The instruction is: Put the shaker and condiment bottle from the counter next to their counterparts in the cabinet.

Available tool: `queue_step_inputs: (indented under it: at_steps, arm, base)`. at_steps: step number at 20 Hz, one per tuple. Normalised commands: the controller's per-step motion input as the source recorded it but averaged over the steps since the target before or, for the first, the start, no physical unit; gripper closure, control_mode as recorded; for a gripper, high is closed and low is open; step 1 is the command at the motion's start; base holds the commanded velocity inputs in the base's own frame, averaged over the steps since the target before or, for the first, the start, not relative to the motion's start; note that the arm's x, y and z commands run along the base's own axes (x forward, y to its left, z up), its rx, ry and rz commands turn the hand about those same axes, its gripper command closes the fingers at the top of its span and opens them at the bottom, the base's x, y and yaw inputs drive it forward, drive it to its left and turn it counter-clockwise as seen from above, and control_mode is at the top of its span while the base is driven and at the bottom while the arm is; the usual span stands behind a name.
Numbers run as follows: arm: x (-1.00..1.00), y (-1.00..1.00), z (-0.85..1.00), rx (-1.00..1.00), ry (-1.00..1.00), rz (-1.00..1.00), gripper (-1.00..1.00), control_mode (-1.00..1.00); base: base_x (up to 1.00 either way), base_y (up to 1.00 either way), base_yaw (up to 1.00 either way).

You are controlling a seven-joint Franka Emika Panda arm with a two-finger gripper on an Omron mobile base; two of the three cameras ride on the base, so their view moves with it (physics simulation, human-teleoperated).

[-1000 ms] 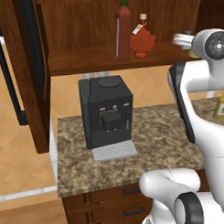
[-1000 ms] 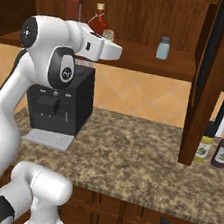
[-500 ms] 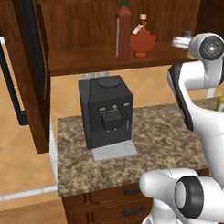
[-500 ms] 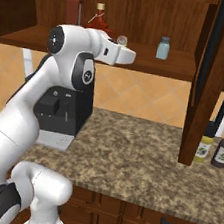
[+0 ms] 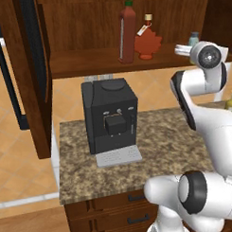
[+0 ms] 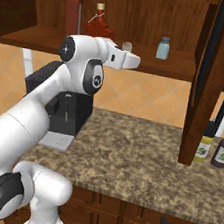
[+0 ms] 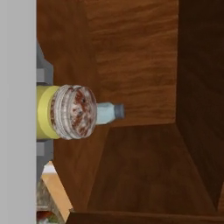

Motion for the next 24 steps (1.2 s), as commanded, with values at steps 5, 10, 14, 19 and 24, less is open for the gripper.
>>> queue_step_inputs:
  at_steps: [5,10,14,19,24]
  arm:
    - [0.40,-0.16,-0.01,0.00,0.00,-0.02,1.00,-1.00]
    - [0.34,-0.27,0.00,0.00,0.00,-0.01,1.00,-1.00]
    - [0.42,-0.13,-0.05,0.00,0.00,0.00,1.00,-1.00]
    - [0.46,-0.01,-0.18,0.00,0.00,0.00,1.00,-1.00]
    - [0.50,-0.09,-0.20,0.00,0.00,0.00,1.00,-1.00]
  base:
    - [0.00,0.00,0.00]
    - [0.00,0.00,0.00]
    - [0.00,0.00,0.00]
    - [0.00,0.00,0.00]
    - [0.00,0.00,0.00]
